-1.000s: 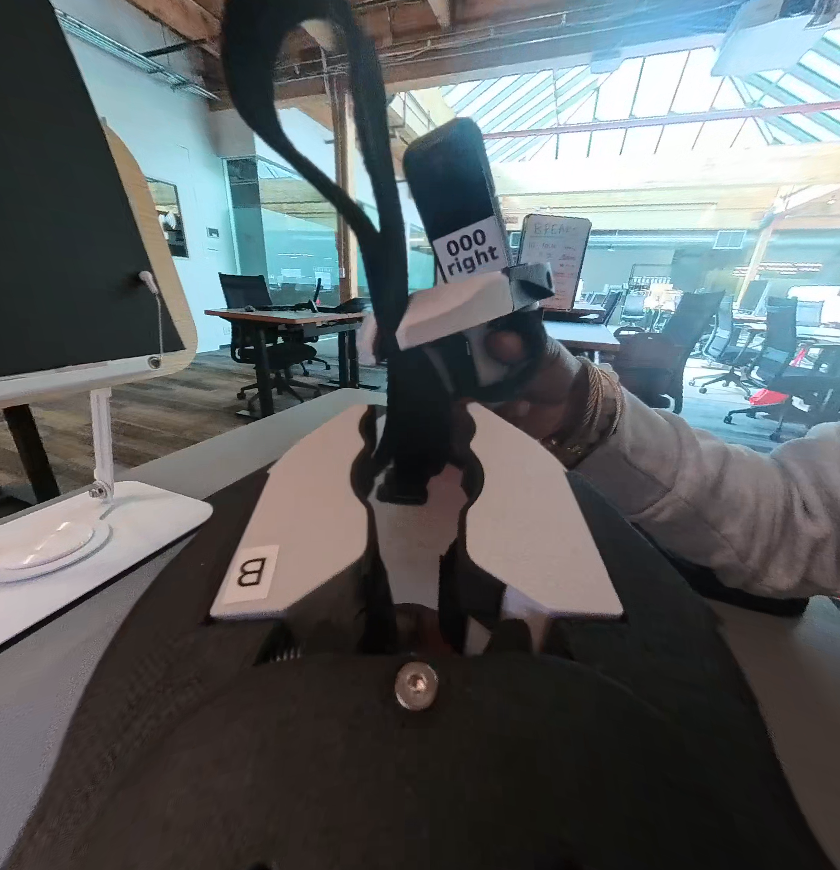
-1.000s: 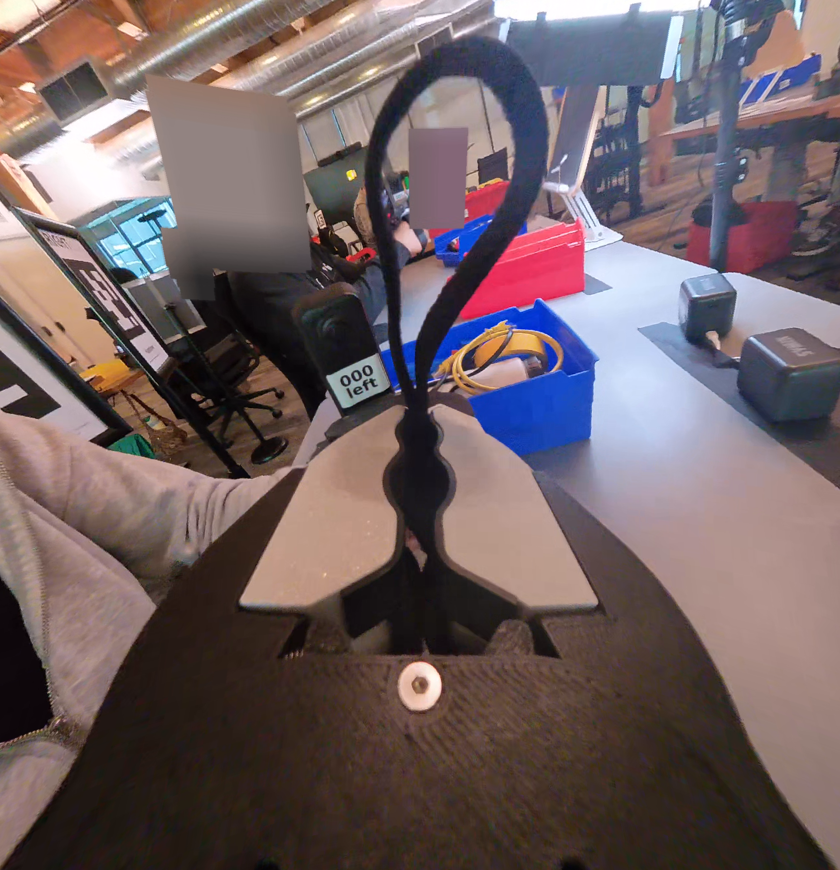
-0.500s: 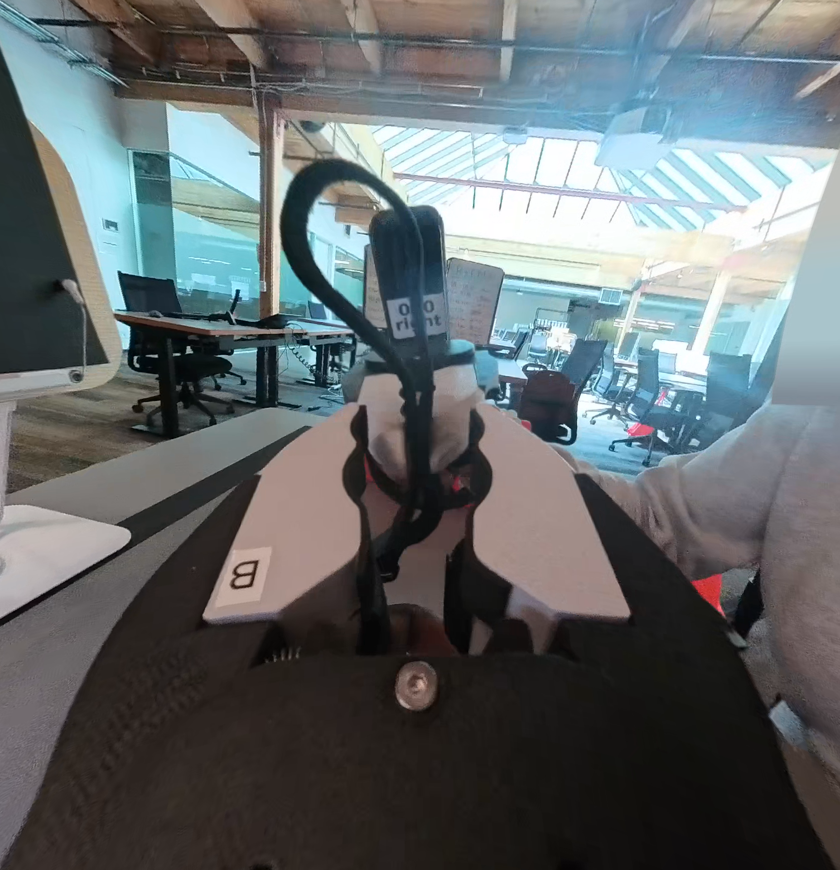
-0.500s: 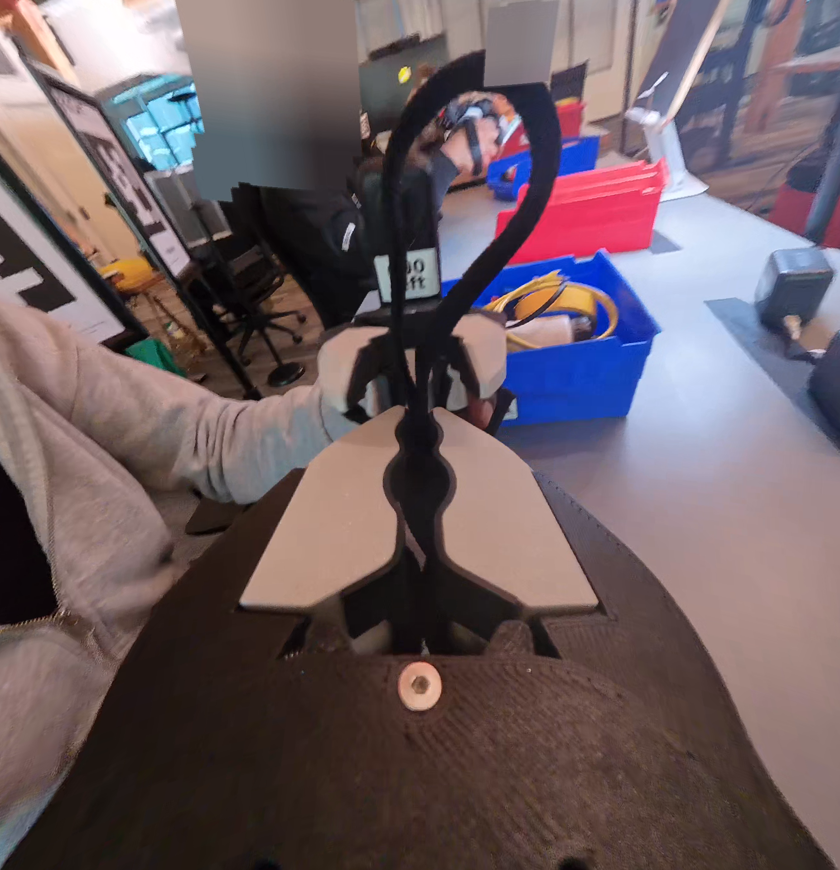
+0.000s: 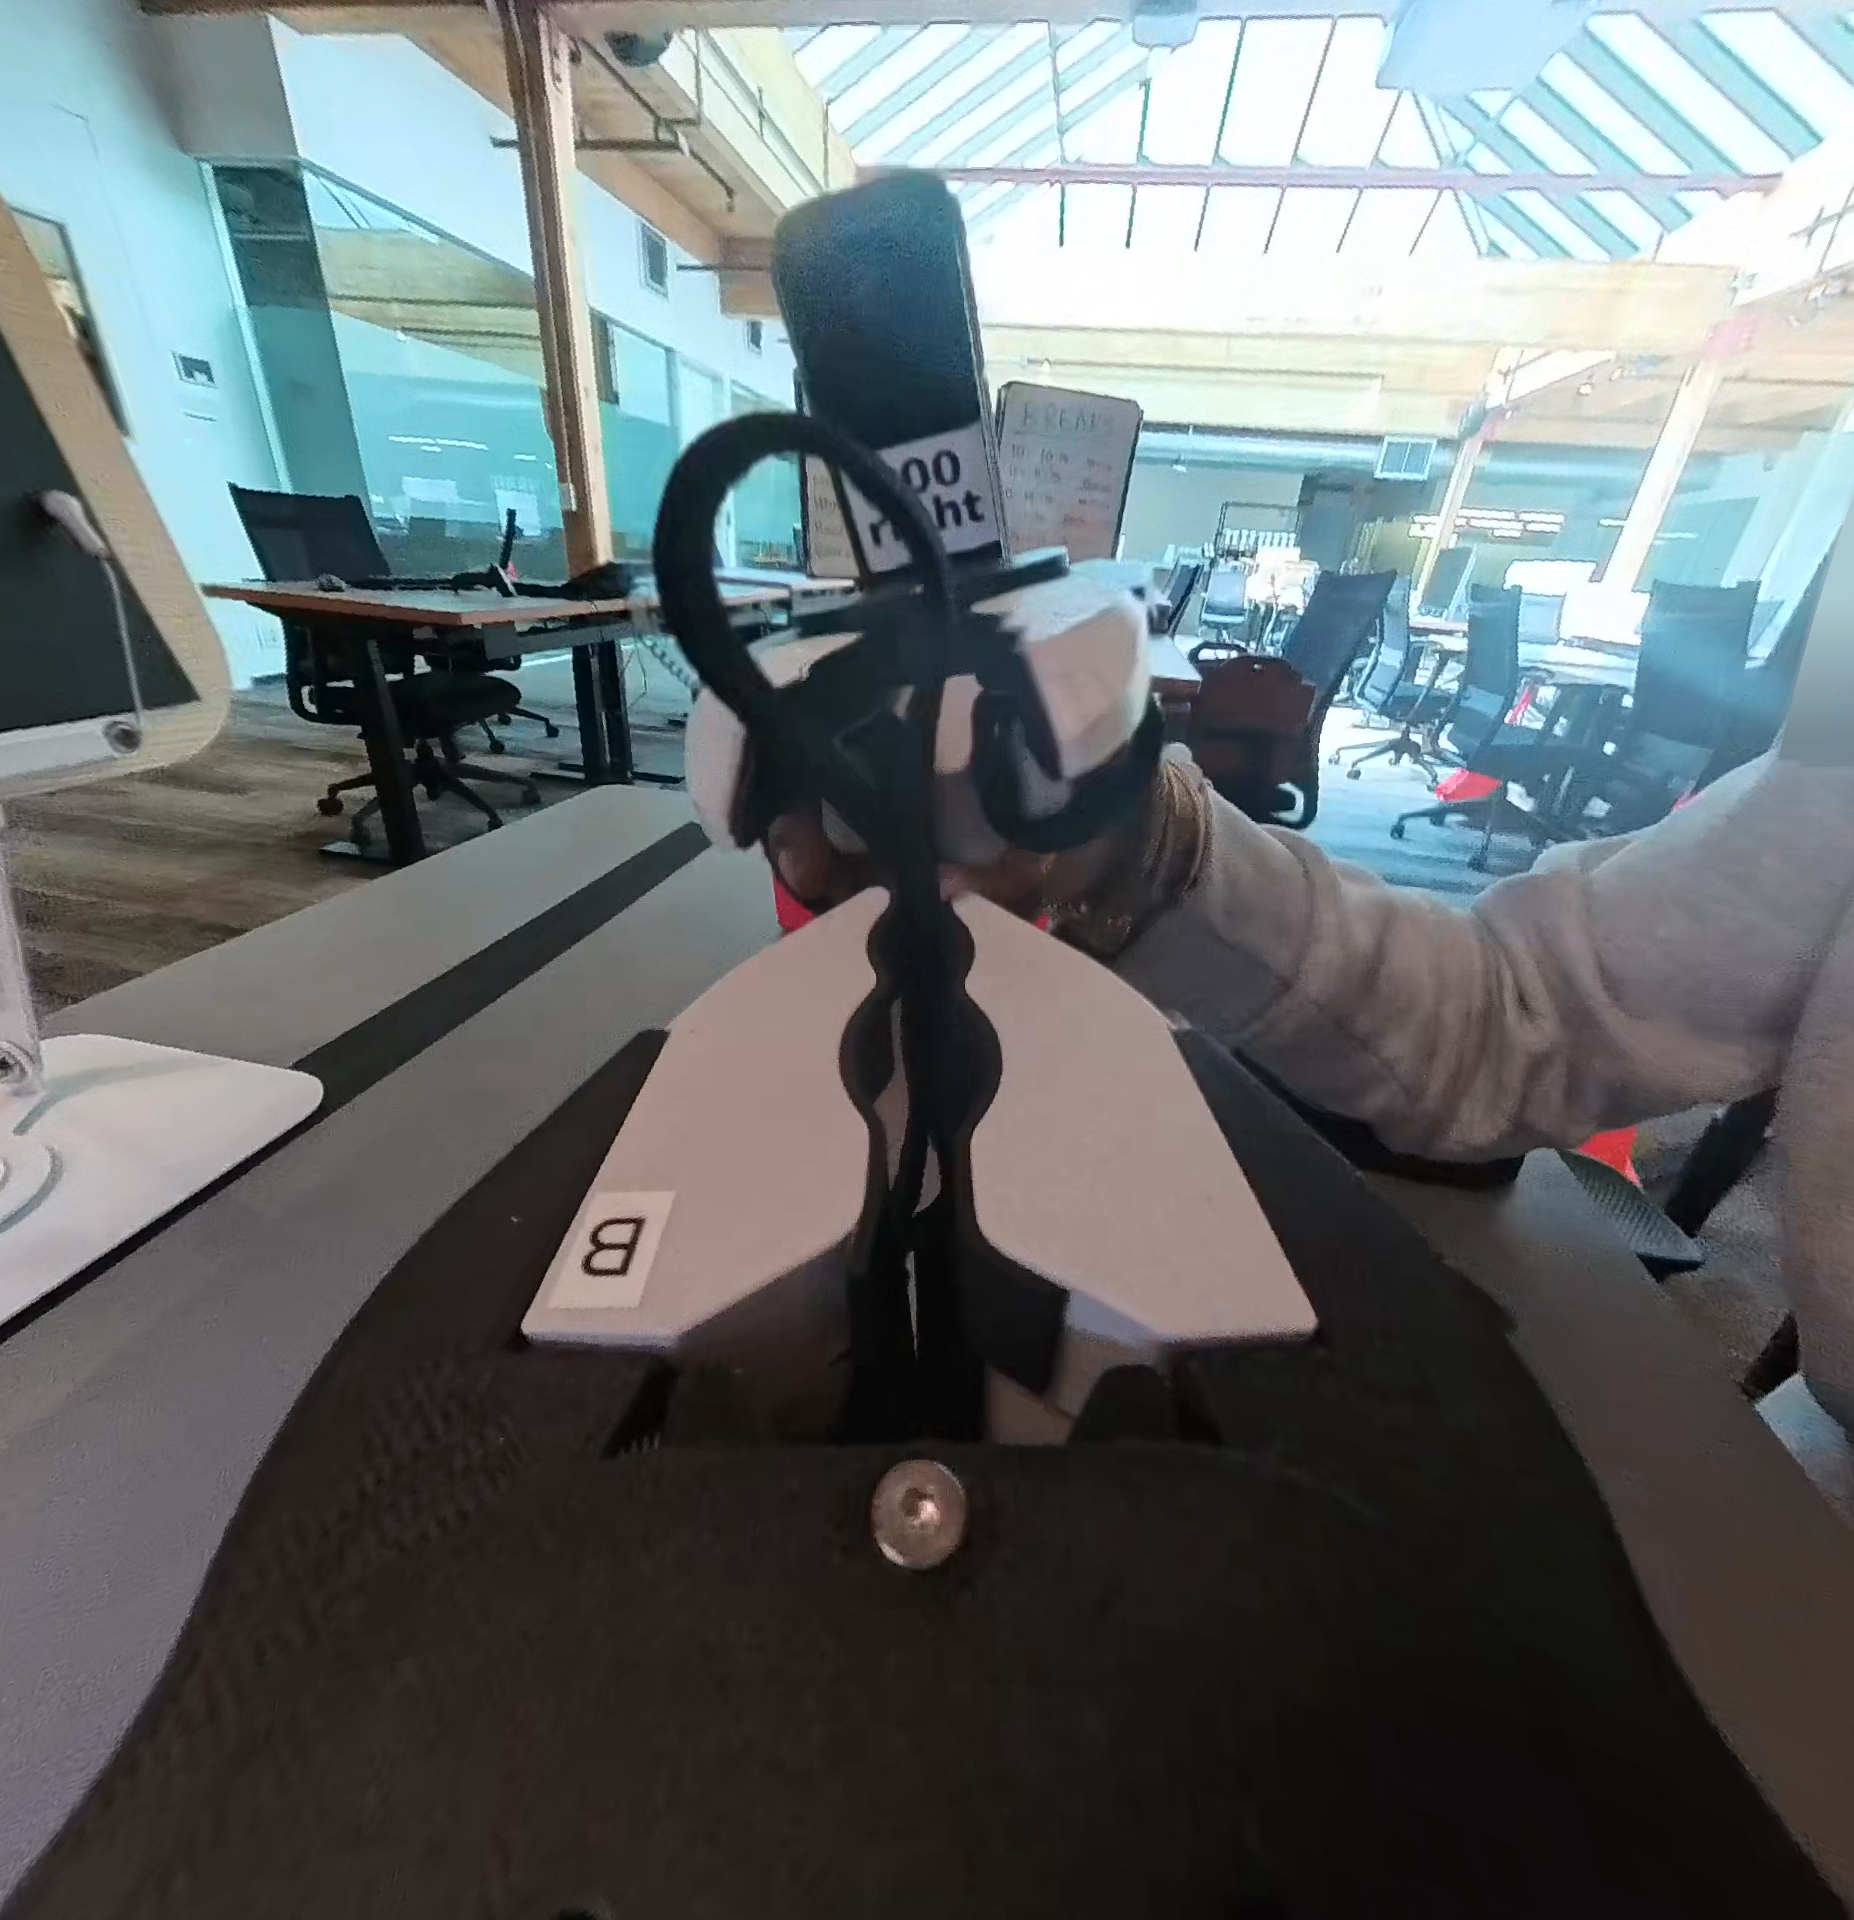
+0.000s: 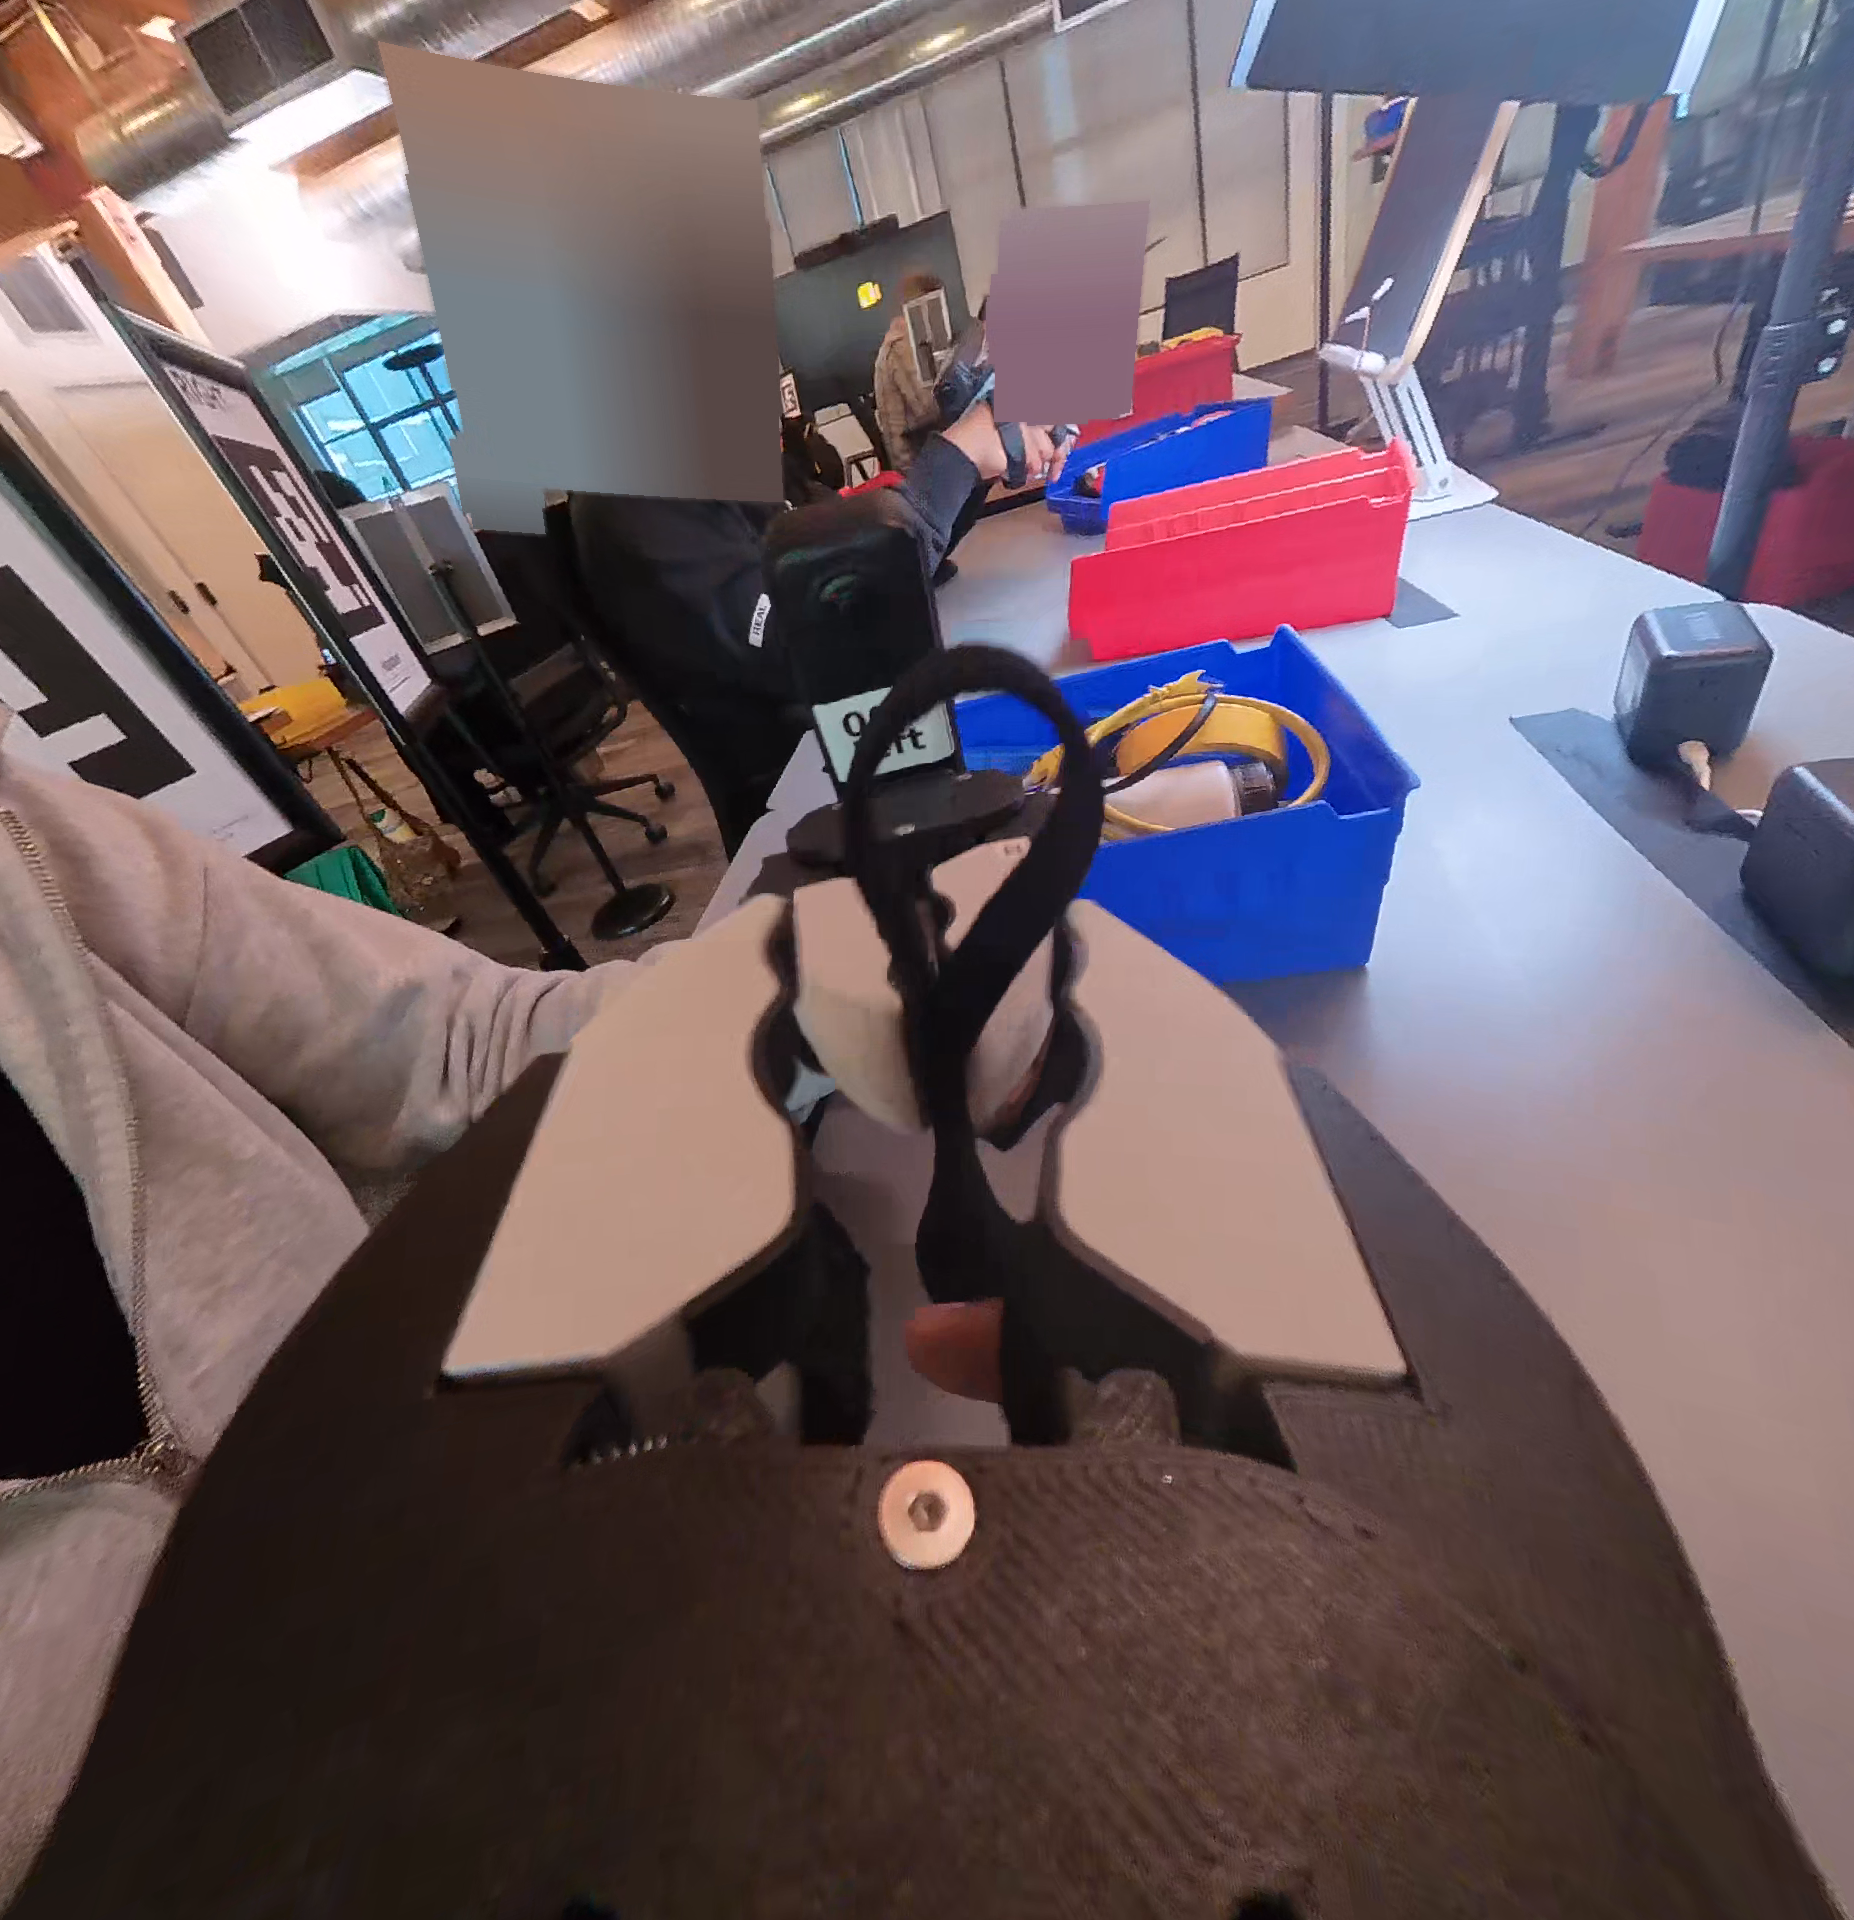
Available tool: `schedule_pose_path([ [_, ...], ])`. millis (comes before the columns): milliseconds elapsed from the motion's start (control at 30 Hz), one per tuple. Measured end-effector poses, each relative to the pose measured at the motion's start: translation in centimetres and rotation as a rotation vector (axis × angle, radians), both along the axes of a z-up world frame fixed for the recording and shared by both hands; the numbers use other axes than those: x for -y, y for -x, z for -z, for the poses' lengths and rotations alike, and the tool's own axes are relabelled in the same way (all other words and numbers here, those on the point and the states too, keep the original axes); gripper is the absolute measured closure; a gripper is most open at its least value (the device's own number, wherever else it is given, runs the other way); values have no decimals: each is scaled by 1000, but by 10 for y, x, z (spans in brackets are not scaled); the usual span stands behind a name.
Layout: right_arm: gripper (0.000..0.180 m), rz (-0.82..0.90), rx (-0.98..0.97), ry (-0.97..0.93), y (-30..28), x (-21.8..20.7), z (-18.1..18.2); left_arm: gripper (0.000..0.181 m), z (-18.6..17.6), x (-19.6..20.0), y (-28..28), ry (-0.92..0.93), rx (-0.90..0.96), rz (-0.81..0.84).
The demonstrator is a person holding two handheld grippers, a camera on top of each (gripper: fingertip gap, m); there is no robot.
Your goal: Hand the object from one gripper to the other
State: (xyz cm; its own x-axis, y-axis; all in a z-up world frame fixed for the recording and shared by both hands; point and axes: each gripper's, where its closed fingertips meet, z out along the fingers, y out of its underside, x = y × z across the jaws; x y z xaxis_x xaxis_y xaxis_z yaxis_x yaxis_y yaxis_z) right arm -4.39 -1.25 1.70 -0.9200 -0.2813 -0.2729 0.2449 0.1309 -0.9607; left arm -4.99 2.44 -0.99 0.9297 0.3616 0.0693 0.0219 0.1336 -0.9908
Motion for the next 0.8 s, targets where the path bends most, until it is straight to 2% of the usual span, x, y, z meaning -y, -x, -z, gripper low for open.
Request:
schedule_pose_path([
  [67, 170, 7, -12, 8, 1, 0, 0, 174, 4, -4, -2, 30, -2, 11],
  [100, 172, 5, -26, 13, 1, 0, 1, 169, 5, -3, -3, 34, -5, 21],
  [167, 173, -10, -40, -4, 1, -2, 5, 142, 0, 3, -4, 5, 8, 25],
  [233, 173, -29, -51, -29, -1, -2, 11, 132, -15, 12, -6, -84, 15, 31],
  [367, 173, -94, -82, -102, -12, 4, 28, 138, -29, 18, -7, -155, 20, 25],
  [433, 173, -123, -99, -137, -18, 6, 36, 159, -24, 16, -6, -123, 19, 15],
  [500, 173, -120, -108, -152, -19, 8, 39, 172, -23, 17, -5, -113, -14, -3],
  [567, 167, -78, -83, -148, -12, 9, 37, 175, -27, 21, -4, -115, -64, -37],
  [633, 140, -19, -21, -142, -1, 9, 32, 175, -36, 29, -2, -155, -132, -94],
  [667, 133, 12, 15, -143, 5, 8, 29, 175, -42, 35, -1, -179, -171, -137],
  [800, 125, 106, 240, -82, 25, -1, 8, 175, -52, 65, 10, -129, -389, -414],
])
